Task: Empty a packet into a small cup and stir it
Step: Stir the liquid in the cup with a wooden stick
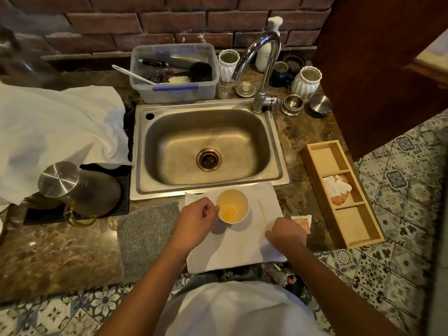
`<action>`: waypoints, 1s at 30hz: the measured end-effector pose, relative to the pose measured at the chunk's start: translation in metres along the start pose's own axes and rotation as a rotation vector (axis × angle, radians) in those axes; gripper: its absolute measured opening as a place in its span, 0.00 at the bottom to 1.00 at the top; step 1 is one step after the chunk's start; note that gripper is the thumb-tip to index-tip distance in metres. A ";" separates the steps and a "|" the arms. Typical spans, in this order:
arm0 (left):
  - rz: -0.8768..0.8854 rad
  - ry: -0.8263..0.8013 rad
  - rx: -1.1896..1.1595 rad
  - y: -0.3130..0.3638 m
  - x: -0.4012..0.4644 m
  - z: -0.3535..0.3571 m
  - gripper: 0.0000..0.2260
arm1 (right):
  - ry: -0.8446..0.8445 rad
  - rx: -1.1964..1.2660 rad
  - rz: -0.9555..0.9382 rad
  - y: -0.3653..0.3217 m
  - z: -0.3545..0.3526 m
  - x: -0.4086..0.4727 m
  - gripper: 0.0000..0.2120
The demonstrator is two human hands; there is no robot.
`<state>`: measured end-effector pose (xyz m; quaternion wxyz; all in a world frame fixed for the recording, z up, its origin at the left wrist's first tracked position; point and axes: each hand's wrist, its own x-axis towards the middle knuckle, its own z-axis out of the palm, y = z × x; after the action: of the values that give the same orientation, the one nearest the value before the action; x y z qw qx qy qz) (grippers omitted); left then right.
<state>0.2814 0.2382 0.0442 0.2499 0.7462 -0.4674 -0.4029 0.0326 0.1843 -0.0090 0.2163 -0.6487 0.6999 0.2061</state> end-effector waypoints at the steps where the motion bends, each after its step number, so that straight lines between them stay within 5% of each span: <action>1: -0.003 -0.009 -0.006 -0.002 0.000 0.000 0.12 | -0.002 0.008 0.009 -0.001 0.000 -0.001 0.17; 16: -0.035 -0.136 -0.267 -0.006 0.001 -0.002 0.11 | -0.008 0.200 0.062 -0.003 -0.017 -0.023 0.12; 24: -0.058 -0.159 -0.367 -0.006 0.001 -0.002 0.11 | 0.156 0.545 -0.011 -0.021 -0.063 -0.060 0.05; 30: -0.055 -0.157 -0.385 -0.006 0.004 -0.001 0.10 | 0.119 1.078 -0.166 -0.038 -0.102 -0.086 0.03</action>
<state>0.2864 0.2373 0.0387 0.3396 0.6635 -0.3795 -0.5481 0.0724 0.1936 0.1233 0.4934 -0.5095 0.6641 -0.2365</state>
